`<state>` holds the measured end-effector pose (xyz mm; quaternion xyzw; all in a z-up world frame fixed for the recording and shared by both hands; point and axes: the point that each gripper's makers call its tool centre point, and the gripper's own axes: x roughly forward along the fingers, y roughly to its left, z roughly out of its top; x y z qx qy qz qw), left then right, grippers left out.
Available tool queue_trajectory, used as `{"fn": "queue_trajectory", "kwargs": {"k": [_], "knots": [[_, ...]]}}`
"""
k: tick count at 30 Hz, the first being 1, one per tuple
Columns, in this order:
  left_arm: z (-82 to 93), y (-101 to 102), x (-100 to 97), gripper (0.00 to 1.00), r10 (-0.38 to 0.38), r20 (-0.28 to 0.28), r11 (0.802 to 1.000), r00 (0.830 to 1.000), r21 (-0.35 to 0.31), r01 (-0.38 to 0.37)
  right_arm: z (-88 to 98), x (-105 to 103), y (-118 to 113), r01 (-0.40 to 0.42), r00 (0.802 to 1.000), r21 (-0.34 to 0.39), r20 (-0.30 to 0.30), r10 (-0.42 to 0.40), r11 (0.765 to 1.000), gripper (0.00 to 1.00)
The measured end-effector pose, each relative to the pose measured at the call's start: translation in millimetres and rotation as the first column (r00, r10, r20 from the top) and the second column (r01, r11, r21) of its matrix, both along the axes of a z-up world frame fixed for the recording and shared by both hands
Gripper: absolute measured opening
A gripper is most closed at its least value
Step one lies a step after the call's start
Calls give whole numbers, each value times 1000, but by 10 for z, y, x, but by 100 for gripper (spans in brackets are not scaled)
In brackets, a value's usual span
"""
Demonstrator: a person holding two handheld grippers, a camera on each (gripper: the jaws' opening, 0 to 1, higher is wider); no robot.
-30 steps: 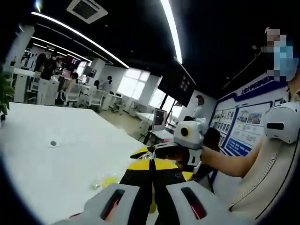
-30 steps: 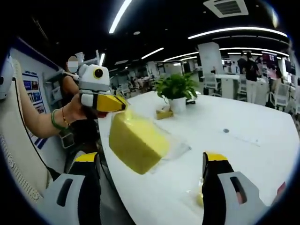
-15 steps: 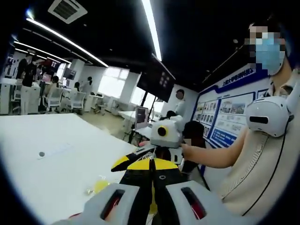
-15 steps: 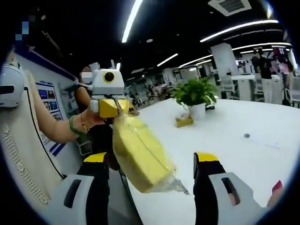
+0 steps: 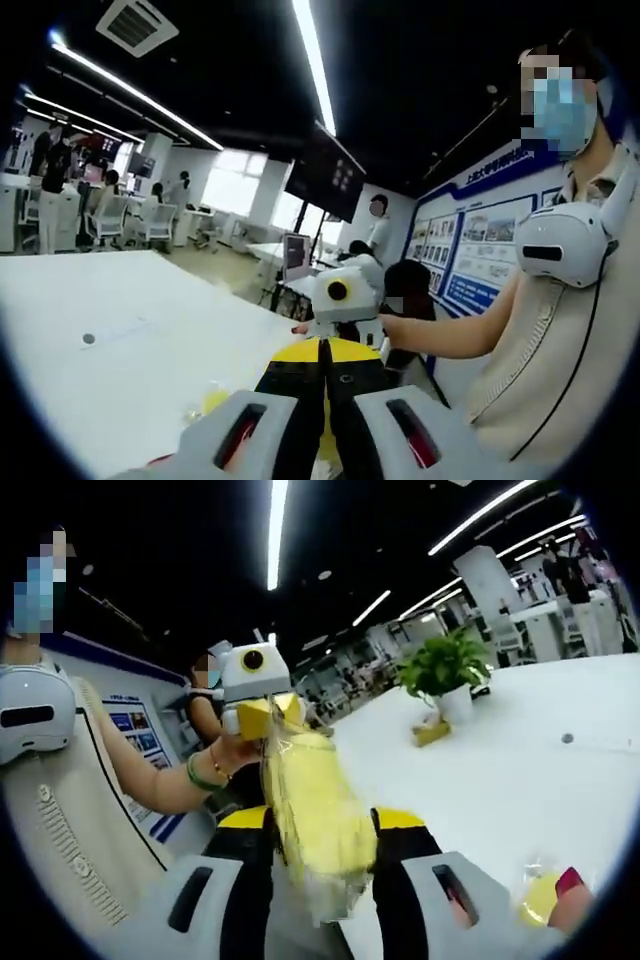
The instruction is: Compare the silicone blocks by pressing each to a similar depth, holding the contact briefly, and releasing to observe deformation and rebound differences across the visible hardness samples.
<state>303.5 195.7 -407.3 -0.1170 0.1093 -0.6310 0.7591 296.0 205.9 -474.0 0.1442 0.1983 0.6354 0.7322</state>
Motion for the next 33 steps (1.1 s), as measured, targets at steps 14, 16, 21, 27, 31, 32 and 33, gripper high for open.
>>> {"fn": "queue_trajectory", "kwargs": {"k": [14, 16, 21, 27, 31, 32, 33], "knots": [[-241, 88, 64, 0, 19, 54, 995, 998, 102, -24, -177, -22, 19, 56, 998, -123, -23, -60, 991, 15], [-288, 101, 62, 0, 18, 47, 993, 999, 118, -24, -204, -70, 33, 38, 997, -142, -63, -47, 989, 13], [-321, 133, 64, 0, 30, 31, 993, 999, 113, -33, -231, -70, 50, 61, 997, -171, -26, -66, 983, 10], [-356, 141, 76, 0, 42, 43, 990, 998, 136, -47, -271, -36, 49, 81, 997, -198, 11, -81, 977, 9], [-362, 144, 83, 0, 47, 40, 989, 998, 137, -52, -275, -19, 46, 92, 996, -215, 34, -87, 972, 8], [-362, 142, 83, 0, 48, 40, 989, 998, 137, -53, -281, 2, 38, 102, 994, -227, 69, -89, 969, 8], [-371, 141, 80, 0, 46, 38, 989, 998, 141, -51, -288, -16, 38, 91, 996, -232, 44, -83, 968, 8]]}}
